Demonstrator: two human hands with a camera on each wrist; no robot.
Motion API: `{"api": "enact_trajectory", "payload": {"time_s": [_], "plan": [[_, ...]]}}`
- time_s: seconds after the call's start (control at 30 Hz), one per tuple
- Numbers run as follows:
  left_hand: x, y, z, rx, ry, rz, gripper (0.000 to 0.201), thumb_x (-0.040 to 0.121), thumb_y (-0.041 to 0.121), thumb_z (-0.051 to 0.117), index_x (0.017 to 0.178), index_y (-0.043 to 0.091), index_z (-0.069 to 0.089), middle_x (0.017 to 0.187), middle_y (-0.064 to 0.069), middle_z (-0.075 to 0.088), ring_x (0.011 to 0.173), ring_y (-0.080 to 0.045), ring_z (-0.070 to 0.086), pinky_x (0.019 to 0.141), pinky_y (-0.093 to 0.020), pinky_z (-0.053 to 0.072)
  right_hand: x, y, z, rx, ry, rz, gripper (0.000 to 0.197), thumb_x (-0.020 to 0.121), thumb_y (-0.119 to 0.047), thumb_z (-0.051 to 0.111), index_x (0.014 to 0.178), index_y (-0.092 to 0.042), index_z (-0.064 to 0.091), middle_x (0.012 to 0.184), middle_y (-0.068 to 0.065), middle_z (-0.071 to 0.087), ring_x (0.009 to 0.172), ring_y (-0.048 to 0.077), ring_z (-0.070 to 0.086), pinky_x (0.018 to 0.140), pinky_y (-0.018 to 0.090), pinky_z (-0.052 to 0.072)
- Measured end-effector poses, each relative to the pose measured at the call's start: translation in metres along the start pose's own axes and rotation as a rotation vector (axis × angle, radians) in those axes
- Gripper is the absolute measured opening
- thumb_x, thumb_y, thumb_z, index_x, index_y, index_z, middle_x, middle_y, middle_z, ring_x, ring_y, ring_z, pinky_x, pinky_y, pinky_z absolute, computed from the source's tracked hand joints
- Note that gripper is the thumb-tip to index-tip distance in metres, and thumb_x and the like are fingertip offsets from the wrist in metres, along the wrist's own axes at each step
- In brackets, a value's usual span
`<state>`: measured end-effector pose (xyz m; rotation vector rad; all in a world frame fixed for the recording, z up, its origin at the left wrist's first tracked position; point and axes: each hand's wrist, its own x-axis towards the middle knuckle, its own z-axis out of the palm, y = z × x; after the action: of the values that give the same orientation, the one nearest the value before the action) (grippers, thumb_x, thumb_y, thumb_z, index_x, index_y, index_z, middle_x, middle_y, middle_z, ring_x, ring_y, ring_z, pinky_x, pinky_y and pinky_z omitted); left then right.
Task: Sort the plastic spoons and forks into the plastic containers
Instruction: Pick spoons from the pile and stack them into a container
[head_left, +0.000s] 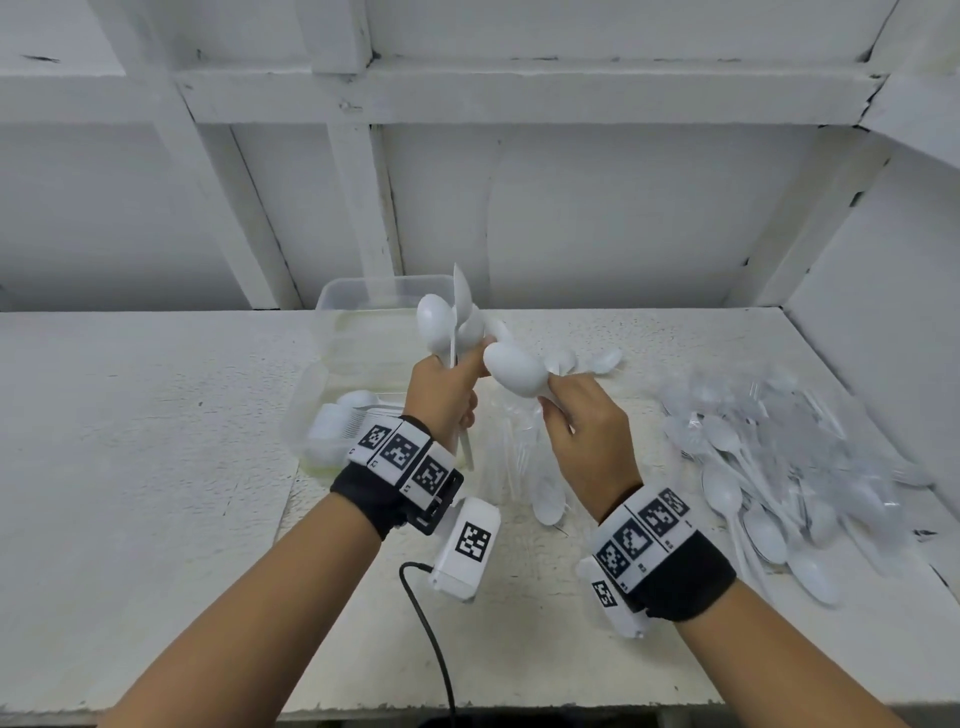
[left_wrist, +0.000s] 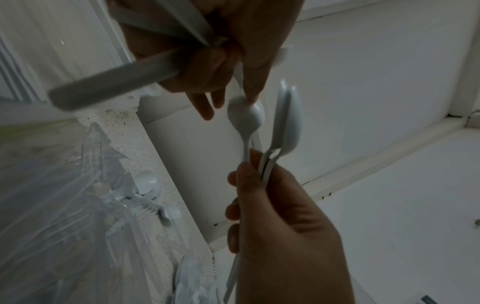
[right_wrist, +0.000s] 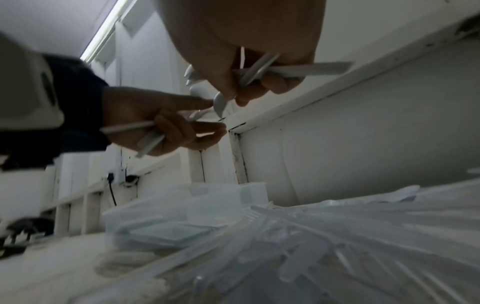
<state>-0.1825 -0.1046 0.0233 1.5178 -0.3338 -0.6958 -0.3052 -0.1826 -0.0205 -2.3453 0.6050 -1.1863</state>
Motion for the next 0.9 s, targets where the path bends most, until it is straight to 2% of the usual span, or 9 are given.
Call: {"api": "enact_trajectory", "payload": {"time_s": [0.1,0.17,0.3,0.4,0.53,0.6,0.67,0.77,0.9], "plan": [[0.000,0.004,-0.001,-0.035,-0.021,-0.037,0.030,0.084,0.036,0.067,0.084,0.008,0.055,0.057,-0.001,0.033,0.040,-0.009,0.028,0.038,-0.020,0.023,-0.004,0.001,-0.002,-0.096,0.024,-0.095,0.028,0.086,-0.009,0.046,0.102,0.001,0.067,0.080,0.008,0.065,0.073,0.012,0.050,0.070,0.015,0.039],[0.000,0.006,-0.001,-0.053,-0.052,-0.057,0.030,0.083,0.035,0.069,0.086,0.008,0.056,0.058,0.000,0.032,0.037,-0.006,0.027,0.036,-0.018,0.023,-0.006,0.003,-0.003,-0.133,0.028,-0.128,0.029,0.086,-0.008,0.046,0.102,0.001,0.067,0.079,0.007,0.065,0.070,0.017,0.053,0.069,0.017,0.040],[0.000,0.007,-0.002,-0.115,-0.096,-0.085,0.022,0.083,0.029,0.069,0.082,0.012,0.055,0.056,0.002,0.039,0.036,-0.005,0.026,0.035,-0.017,0.022,-0.005,0.003,-0.006,-0.037,-0.025,-0.111,0.021,0.087,-0.008,0.051,0.099,0.000,0.067,0.076,0.004,0.061,0.070,0.002,0.041,0.069,0.005,0.036],[-0.001,0.008,-0.005,-0.157,-0.146,-0.062,0.017,0.084,0.028,0.068,0.083,0.013,0.059,0.077,-0.001,0.065,0.037,-0.004,0.025,0.036,-0.016,0.022,0.002,-0.003,-0.014,0.114,-0.071,0.066,0.020,0.093,-0.014,0.049,0.100,-0.003,0.064,0.078,-0.002,0.056,0.069,0.002,0.044,0.064,0.008,0.037],[-0.003,0.009,-0.009,-0.107,-0.211,-0.015,0.019,0.084,0.027,0.066,0.093,0.011,0.063,0.093,-0.009,0.060,0.036,-0.003,0.025,0.036,-0.016,0.022,0.019,-0.009,-0.033,0.356,-0.254,0.409,0.015,0.100,-0.023,0.038,0.111,-0.023,0.048,0.062,-0.008,0.045,0.048,-0.001,0.039,0.051,0.014,0.033],[-0.004,0.009,-0.010,-0.079,-0.263,0.007,0.018,0.083,0.027,0.067,0.092,0.012,0.065,0.086,-0.010,0.053,0.037,-0.003,0.024,0.037,-0.016,0.020,0.025,-0.012,-0.039,0.450,-0.392,0.454,0.006,0.100,-0.025,0.037,0.105,-0.026,0.035,0.061,-0.001,0.039,0.044,0.002,0.033,0.044,0.015,0.030],[-0.006,0.009,-0.010,-0.057,-0.300,0.021,0.014,0.080,0.027,0.069,0.082,0.015,0.065,0.062,0.000,0.046,0.037,-0.004,0.024,0.038,-0.017,0.019,0.029,-0.015,-0.041,0.481,-0.476,0.452,0.006,0.100,-0.024,0.037,0.097,-0.028,0.033,0.061,0.002,0.037,0.044,0.006,0.031,0.040,0.015,0.028],[-0.008,0.010,-0.009,-0.071,-0.322,0.037,0.024,0.069,0.030,0.070,0.070,0.017,0.049,0.046,0.009,0.028,0.035,-0.005,0.021,0.036,-0.016,0.018,0.031,-0.017,-0.041,0.507,-0.466,0.444,0.006,0.099,-0.021,0.041,0.096,-0.016,0.044,0.059,-0.002,0.042,0.042,0.002,0.037,0.042,0.015,0.032],[-0.008,0.010,-0.006,-0.073,-0.305,0.054,0.026,0.073,0.026,0.069,0.068,0.017,0.046,0.045,0.008,0.024,0.035,-0.006,0.020,0.036,-0.017,0.016,0.027,-0.018,-0.032,0.374,-0.432,0.350,0.021,0.099,-0.020,0.040,0.093,-0.010,0.058,0.064,-0.007,0.050,0.053,-0.003,0.049,0.051,0.009,0.038]]}}
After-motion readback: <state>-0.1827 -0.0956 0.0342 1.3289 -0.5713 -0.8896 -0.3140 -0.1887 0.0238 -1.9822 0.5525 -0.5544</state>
